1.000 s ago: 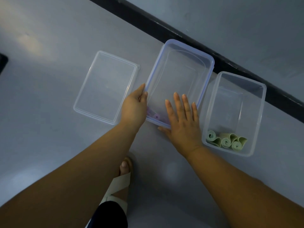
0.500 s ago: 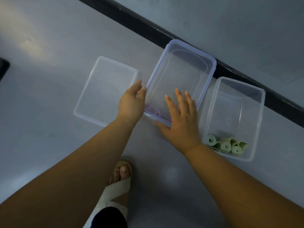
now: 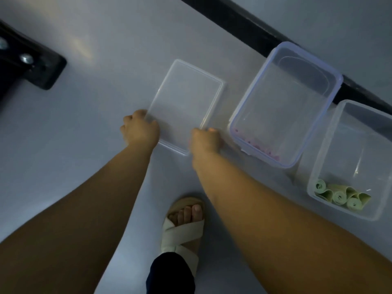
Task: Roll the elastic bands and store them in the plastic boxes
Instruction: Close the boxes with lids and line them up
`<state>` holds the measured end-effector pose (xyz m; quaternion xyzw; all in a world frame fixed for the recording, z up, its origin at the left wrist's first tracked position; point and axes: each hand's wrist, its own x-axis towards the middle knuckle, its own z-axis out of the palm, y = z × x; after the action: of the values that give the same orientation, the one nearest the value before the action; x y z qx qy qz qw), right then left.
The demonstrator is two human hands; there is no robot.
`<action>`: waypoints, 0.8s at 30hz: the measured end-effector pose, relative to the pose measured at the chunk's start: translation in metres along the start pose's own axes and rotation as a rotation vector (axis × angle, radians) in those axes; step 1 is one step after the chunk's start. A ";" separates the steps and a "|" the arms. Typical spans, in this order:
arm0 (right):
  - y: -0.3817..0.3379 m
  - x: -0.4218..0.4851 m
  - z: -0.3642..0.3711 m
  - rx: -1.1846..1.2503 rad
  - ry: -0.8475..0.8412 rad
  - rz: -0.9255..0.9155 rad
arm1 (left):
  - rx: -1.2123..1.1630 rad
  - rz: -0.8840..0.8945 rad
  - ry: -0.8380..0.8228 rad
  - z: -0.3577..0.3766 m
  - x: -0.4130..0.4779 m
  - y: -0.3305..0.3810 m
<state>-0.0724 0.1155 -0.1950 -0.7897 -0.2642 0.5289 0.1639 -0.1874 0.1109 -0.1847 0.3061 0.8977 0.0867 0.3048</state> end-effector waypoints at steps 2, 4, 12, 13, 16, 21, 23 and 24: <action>-0.001 0.003 0.000 -0.007 0.014 0.012 | -0.012 0.005 -0.009 0.000 0.002 -0.004; 0.000 0.009 -0.001 -0.010 0.005 0.013 | -0.036 -0.022 -0.007 -0.001 0.003 -0.008; -0.003 -0.036 -0.014 0.385 -0.182 -0.155 | -0.236 -0.077 -0.008 -0.015 -0.017 -0.022; -0.005 -0.043 -0.023 0.405 -0.183 -0.194 | -0.253 -0.067 -0.002 -0.020 -0.022 -0.017; -0.009 -0.060 -0.058 0.470 -0.134 -0.264 | -0.292 0.030 0.004 -0.034 -0.040 0.007; -0.002 -0.078 -0.147 0.496 0.047 -0.326 | -0.100 0.313 -0.177 -0.036 -0.096 0.071; 0.007 -0.077 -0.190 0.459 0.156 -0.345 | -0.030 0.413 -0.249 -0.029 -0.125 0.101; 0.012 -0.076 -0.213 0.438 0.206 -0.347 | -0.009 0.456 -0.289 -0.023 -0.141 0.114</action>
<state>0.1042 0.0649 -0.0619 -0.7283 -0.2566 0.4544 0.4442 -0.0566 0.1176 -0.0576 0.5083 0.7523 0.1125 0.4038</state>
